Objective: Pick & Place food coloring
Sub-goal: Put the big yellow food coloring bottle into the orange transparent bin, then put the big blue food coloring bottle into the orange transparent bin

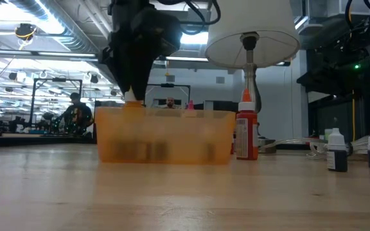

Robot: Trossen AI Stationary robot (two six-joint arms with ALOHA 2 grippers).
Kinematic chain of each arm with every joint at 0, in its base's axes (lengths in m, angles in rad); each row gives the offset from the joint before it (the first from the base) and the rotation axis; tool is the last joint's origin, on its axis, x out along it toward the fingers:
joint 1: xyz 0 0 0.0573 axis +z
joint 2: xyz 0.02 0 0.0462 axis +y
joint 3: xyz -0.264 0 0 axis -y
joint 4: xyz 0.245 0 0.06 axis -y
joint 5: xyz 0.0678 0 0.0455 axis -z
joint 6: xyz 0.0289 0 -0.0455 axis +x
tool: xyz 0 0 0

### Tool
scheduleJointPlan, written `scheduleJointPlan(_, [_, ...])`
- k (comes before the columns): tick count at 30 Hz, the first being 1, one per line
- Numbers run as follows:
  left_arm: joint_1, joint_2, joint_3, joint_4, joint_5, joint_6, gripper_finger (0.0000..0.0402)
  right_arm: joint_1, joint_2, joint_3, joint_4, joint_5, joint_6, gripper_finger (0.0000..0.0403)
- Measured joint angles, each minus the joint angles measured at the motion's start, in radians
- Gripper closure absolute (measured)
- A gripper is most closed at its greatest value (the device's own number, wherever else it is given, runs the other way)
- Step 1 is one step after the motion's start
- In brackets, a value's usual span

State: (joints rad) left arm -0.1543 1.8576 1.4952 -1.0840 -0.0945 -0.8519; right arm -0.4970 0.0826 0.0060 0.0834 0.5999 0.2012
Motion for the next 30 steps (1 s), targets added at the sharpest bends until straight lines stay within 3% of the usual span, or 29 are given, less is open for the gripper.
scheduleJointPlan(8, [0.016, 0.000, 0.000, -0.028, 0.008, 0.001, 0.0255, 0.000, 0.000, 0.000, 0.000, 0.000, 0.000, 0.0079])
scheduleJointPlan(24, [0.060, -0.072, 0.010, -0.060, 0.035, 0.028, 0.0219, 0.000, 0.000, 0.000, 0.000, 0.000, 0.000, 0.0079])
scheduleJointPlan(30, [0.094, -0.139, 0.010, -0.097, -0.052, 0.028, 0.0188, 0.000, 0.000, 0.000, 0.000, 0.000, 0.000, 0.0079])
